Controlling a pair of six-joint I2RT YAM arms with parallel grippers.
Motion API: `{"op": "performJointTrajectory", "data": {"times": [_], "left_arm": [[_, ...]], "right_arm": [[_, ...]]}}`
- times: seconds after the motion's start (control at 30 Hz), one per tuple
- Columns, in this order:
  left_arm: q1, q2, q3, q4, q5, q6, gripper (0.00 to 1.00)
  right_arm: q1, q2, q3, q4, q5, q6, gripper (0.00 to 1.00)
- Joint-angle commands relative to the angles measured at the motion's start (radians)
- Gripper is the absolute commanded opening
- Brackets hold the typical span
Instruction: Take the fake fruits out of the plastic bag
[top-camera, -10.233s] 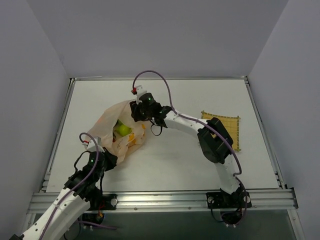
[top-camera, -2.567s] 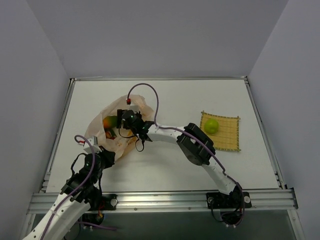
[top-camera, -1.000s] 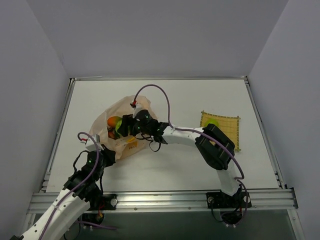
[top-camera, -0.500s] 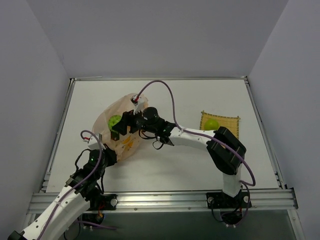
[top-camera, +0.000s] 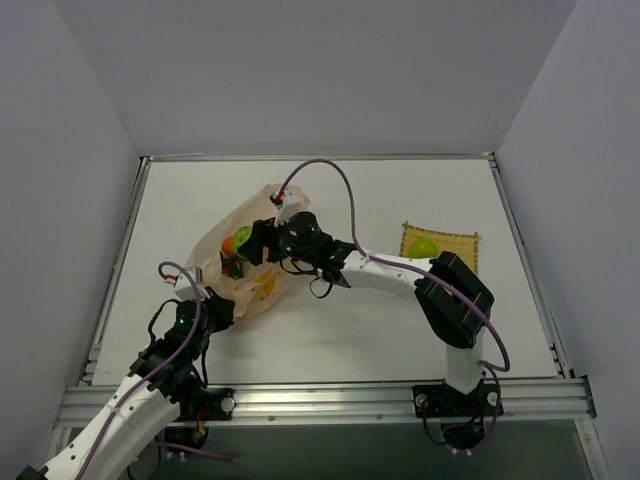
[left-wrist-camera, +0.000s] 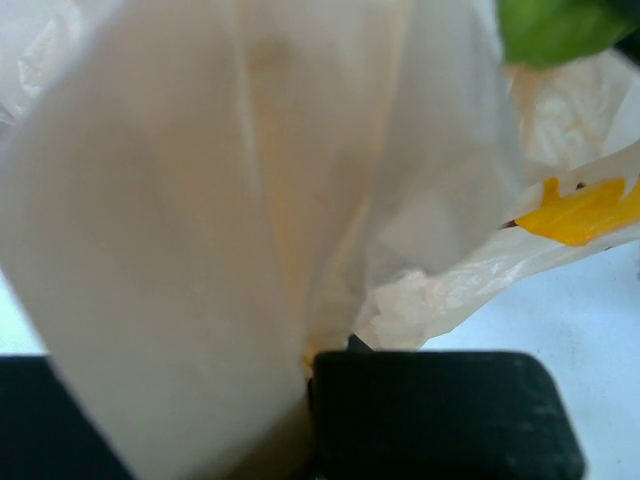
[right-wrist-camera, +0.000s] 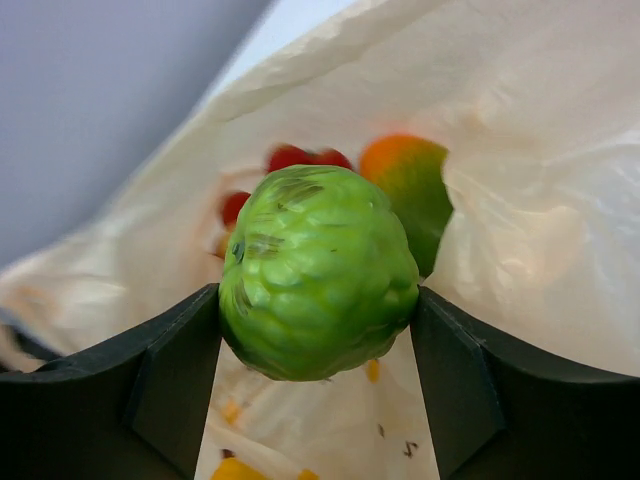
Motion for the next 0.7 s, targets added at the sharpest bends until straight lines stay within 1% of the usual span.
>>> {"op": "performJointTrajectory", "data": {"times": [0.0,0.1,0.17,0.2,0.23,0.3,0.33,0.47,0.53,0.57,0.6,0.67], "left_arm": [[-0.004,0.000,0.026,0.019,-0.003,0.009,0.02],[-0.004,0.018,0.018,0.020,0.011,-0.003,0.02],[-0.004,0.038,0.008,0.022,0.017,-0.016,0.02],[-0.004,0.047,0.003,0.026,0.023,-0.029,0.02],[-0.004,0.068,-0.002,0.031,0.040,-0.036,0.02],[-0.004,0.090,-0.011,0.056,0.054,-0.046,0.02],[-0.004,0.108,-0.012,0.062,0.059,-0.046,0.02],[-0.004,0.124,-0.008,0.080,0.051,-0.042,0.02],[-0.004,0.122,-0.006,0.080,0.048,-0.040,0.02],[-0.004,0.119,-0.006,0.076,0.046,-0.040,0.02],[-0.004,0.118,-0.006,0.074,0.045,-0.040,0.02],[-0.002,0.115,-0.006,0.073,0.042,-0.040,0.02]], "right_arm": [[-0.006,0.001,-0.064,-0.087,0.200,-0.087,0.39],[-0.005,0.028,-0.073,-0.138,0.282,-0.142,0.40],[-0.005,0.030,-0.082,-0.143,0.288,-0.162,0.46],[-0.006,0.024,-0.086,-0.150,0.290,-0.177,0.51],[-0.006,0.018,-0.086,-0.159,0.296,-0.182,0.66],[-0.006,-0.011,-0.083,-0.199,0.304,-0.196,0.82],[-0.003,-0.028,-0.083,-0.215,0.305,-0.205,0.84],[0.011,-0.128,-0.078,-0.293,0.334,-0.220,0.87],[0.017,-0.188,-0.067,-0.356,0.342,-0.223,0.93],[0.018,-0.220,-0.060,-0.394,0.337,-0.225,0.94],[0.020,-0.232,-0.056,-0.409,0.330,-0.225,0.93],[0.026,-0.260,-0.052,-0.431,0.305,-0.210,0.86]]}}
